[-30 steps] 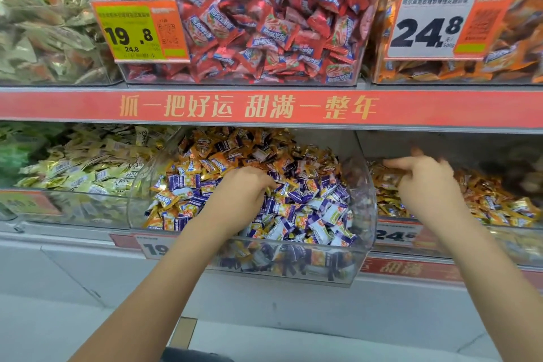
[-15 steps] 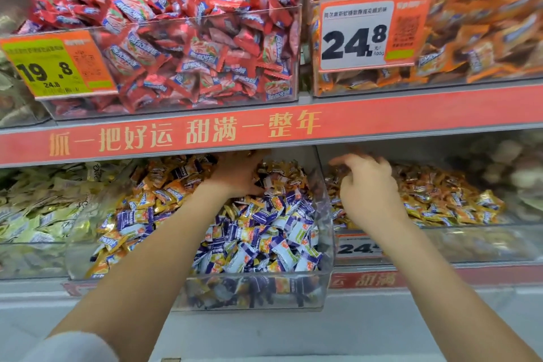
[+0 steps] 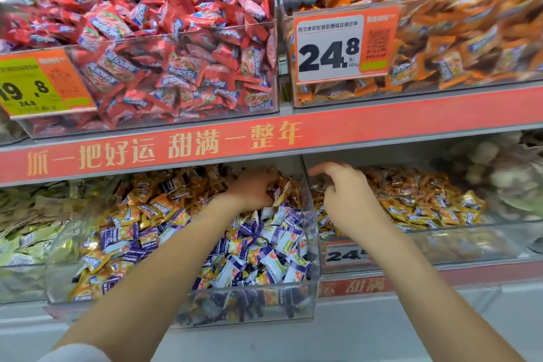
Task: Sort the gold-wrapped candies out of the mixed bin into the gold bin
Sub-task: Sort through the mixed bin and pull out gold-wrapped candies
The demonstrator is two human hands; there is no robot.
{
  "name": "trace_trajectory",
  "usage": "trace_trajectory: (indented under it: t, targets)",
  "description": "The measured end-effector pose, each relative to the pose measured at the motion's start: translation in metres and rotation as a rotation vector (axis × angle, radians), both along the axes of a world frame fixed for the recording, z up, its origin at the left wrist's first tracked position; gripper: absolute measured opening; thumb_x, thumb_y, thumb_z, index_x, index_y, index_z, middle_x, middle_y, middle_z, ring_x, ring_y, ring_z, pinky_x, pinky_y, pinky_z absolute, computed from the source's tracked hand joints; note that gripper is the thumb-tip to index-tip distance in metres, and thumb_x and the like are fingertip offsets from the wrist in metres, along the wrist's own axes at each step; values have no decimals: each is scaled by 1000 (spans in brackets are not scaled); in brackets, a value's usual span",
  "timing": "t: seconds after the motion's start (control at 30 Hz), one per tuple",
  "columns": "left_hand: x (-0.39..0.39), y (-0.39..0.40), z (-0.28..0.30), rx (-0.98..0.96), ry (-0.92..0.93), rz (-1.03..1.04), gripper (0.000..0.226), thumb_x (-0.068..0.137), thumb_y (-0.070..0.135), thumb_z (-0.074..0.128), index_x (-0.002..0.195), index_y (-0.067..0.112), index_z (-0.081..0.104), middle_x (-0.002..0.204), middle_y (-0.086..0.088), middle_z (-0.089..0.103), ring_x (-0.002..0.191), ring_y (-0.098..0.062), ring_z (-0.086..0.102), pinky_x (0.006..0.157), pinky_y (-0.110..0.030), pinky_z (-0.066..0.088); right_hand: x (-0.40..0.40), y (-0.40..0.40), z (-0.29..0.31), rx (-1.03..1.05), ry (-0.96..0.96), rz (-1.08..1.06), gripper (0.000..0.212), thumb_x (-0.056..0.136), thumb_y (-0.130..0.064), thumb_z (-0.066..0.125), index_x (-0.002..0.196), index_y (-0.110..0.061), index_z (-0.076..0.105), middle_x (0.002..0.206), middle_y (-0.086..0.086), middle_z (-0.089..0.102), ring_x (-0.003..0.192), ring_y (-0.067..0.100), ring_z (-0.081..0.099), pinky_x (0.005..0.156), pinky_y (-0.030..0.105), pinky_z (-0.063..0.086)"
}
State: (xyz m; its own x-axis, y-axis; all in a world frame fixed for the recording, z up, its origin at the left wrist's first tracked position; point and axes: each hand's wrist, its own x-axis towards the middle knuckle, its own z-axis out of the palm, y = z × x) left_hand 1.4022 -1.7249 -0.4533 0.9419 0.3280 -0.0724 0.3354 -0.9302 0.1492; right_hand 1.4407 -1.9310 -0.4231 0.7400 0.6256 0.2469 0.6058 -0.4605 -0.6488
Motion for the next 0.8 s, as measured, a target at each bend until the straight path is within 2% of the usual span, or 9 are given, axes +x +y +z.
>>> trace_trajectory:
  t: [0.07,0.17,0.3,0.4,0.5,0.6,0.67,0.73,0.8]
  targets:
    - [-7,-5,5,-46,-34,10,57,81,10,61,136,16,48,134,-8,51,120,-27,49,93,-33,46,-1,-1,1,-7,4,4,55,85,9,34,123,-24,56,132,9,49,126,30,38,97,47,42]
    - [-28,-7,29,-228,-131,68,20,76,21,66,95,18,60,92,0,59,86,-25,59,67,-28,44,-5,-6,7,44,-3,34,51,87,11,33,117,-22,59,128,8,51,124,27,38,94,39,42]
    - [-73,-24,48,-385,-274,85,19,75,17,67,78,13,49,68,1,44,46,-9,32,47,-23,28,-24,-11,19,168,-57,124,46,87,12,36,106,-18,65,114,0,56,100,16,47,82,23,37]
    - [-103,-32,43,-350,-345,82,28,74,17,70,73,21,43,69,2,44,49,-11,32,48,-22,28,-49,-5,27,258,-33,249,40,87,8,39,101,-18,66,101,-7,57,93,6,51,77,6,37]
    - [-119,-35,35,-322,-454,88,31,75,34,77,74,22,48,76,7,55,69,-6,49,61,-19,37,-69,14,18,178,-60,370,34,92,-2,44,110,-25,60,105,-5,58,90,11,55,79,27,49]
    - [-128,-39,34,-524,-583,199,19,87,35,64,79,19,57,69,12,57,57,-3,48,54,-13,40,-73,27,10,53,-89,329,44,94,-1,43,130,-25,49,121,2,58,99,19,58,83,39,52]
    - [-134,-38,33,-633,-613,297,19,91,36,58,80,22,63,66,11,58,54,-9,47,53,-17,40,-68,31,11,-3,-85,296,53,93,5,43,137,-23,44,125,6,59,109,21,57,87,37,51]
    - [-139,-34,32,-707,-660,372,18,90,35,61,81,21,67,73,1,61,60,-10,53,57,-18,44,-66,37,10,-13,110,306,53,94,5,42,140,-21,43,130,5,56,113,21,55,82,29,51]
    - [-143,-31,33,-780,-715,425,16,89,33,62,80,22,68,71,-2,61,62,-10,55,64,-21,44,-72,43,9,40,517,351,49,96,1,41,142,-17,40,123,6,56,108,26,58,87,35,53]
